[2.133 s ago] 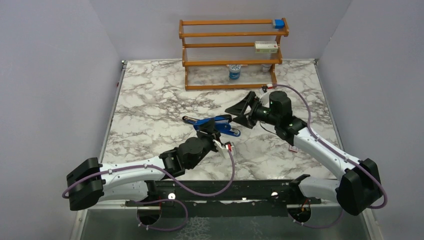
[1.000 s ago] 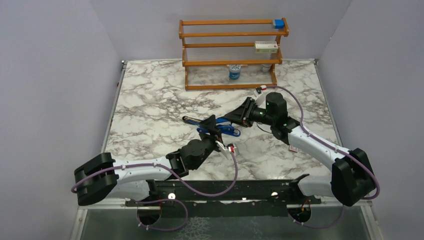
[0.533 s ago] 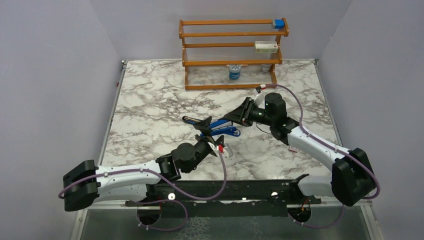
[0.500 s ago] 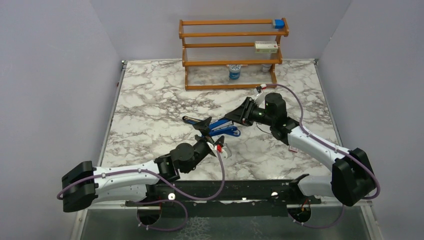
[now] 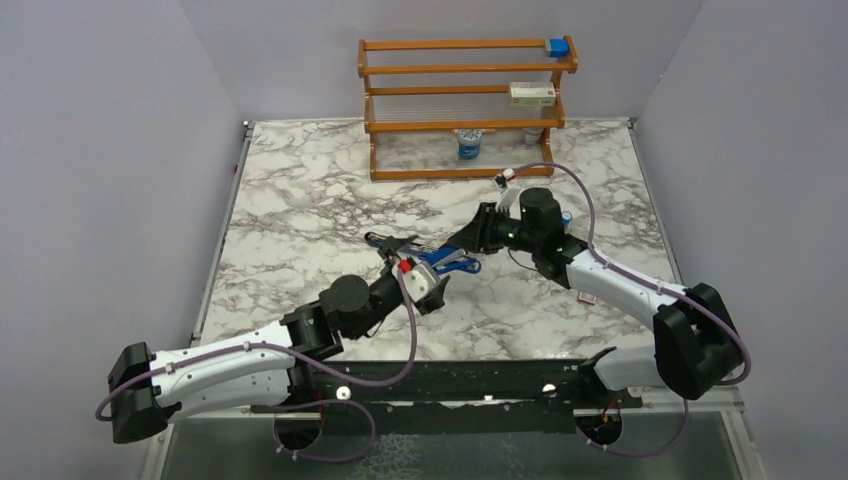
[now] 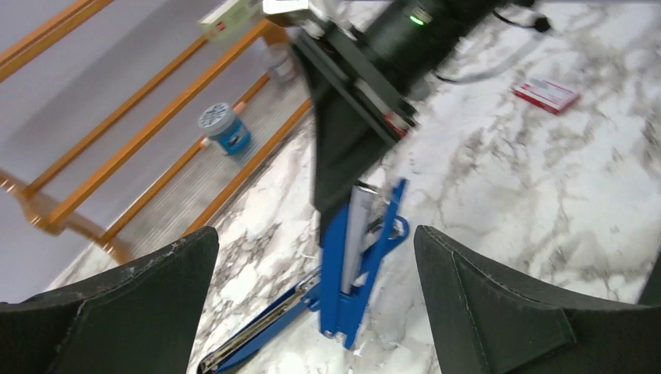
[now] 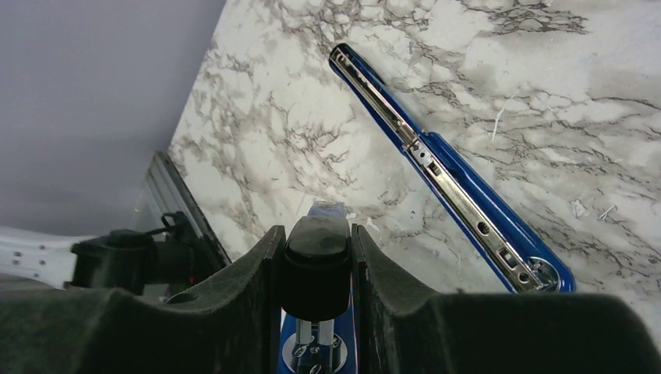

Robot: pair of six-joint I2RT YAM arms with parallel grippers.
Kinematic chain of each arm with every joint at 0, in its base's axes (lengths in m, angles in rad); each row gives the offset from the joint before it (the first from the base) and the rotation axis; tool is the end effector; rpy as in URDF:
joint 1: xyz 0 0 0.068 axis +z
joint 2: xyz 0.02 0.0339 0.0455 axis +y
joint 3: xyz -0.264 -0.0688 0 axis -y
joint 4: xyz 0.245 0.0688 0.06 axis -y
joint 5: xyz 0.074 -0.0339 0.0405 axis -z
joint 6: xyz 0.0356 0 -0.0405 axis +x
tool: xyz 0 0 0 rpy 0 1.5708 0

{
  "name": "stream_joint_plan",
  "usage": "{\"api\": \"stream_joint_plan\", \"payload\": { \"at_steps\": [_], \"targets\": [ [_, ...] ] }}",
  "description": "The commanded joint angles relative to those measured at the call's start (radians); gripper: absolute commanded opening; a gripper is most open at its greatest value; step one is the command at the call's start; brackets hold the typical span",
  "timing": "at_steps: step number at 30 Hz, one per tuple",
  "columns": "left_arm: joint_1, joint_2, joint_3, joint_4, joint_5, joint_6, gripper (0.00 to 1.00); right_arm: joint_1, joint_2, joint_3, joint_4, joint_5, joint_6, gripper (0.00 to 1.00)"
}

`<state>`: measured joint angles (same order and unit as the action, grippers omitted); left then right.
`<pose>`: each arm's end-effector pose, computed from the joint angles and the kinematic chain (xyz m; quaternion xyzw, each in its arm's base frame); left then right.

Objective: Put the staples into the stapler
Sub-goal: Pick up the stapler from the center of the board.

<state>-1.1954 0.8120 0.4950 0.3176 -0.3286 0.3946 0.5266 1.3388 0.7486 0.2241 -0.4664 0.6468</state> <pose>0.0831 -0.1796 0.2858 0.4168 0.5709 -0.1655 0.6877 0.2470 0.1621 0.2461 -0.0825 0.8081 0.4638 0.3536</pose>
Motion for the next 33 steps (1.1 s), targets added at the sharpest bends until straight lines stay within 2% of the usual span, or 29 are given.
{"api": "stream_joint_plan", "payload": {
  "at_steps": [1, 4, 8, 12, 15, 22, 28, 33],
  "targets": [
    [0.149, 0.011, 0.137, -0.152, 0.109, -0.222, 0.99, 0.072, 0.011, 0.003, 0.144, 0.013, -0.201, 0.01],
    [0.294, 0.027, 0.174, -0.195, 0.284, -0.306, 0.99, 0.133, 0.019, -0.017, 0.211, 0.068, -0.297, 0.01],
    [0.427, 0.024, 0.185, -0.211, 0.415, -0.324, 0.99, 0.186, 0.021, -0.107, 0.403, 0.115, -0.368, 0.01],
    [0.518, 0.031, 0.188, -0.260, 0.512, -0.267, 0.98, 0.219, 0.052, -0.198, 0.571, 0.124, -0.455, 0.01],
    [0.542, 0.047, 0.184, -0.317, 0.614, -0.177, 0.94, 0.240, 0.062, -0.265, 0.670, 0.121, -0.545, 0.01],
    [0.541, 0.102, 0.150, -0.430, 0.896, 0.103, 0.88, 0.241, -0.026, -0.352, 0.631, 0.113, -0.677, 0.02],
    [0.542, 0.185, 0.141, -0.431, 0.907, 0.334, 0.83, 0.242, -0.078, -0.355, 0.539, 0.098, -0.708, 0.01],
    [0.542, 0.374, 0.213, -0.485, 0.968, 0.496, 0.74, 0.242, -0.079, -0.337, 0.484, 0.080, -0.739, 0.01]
  ]
}}
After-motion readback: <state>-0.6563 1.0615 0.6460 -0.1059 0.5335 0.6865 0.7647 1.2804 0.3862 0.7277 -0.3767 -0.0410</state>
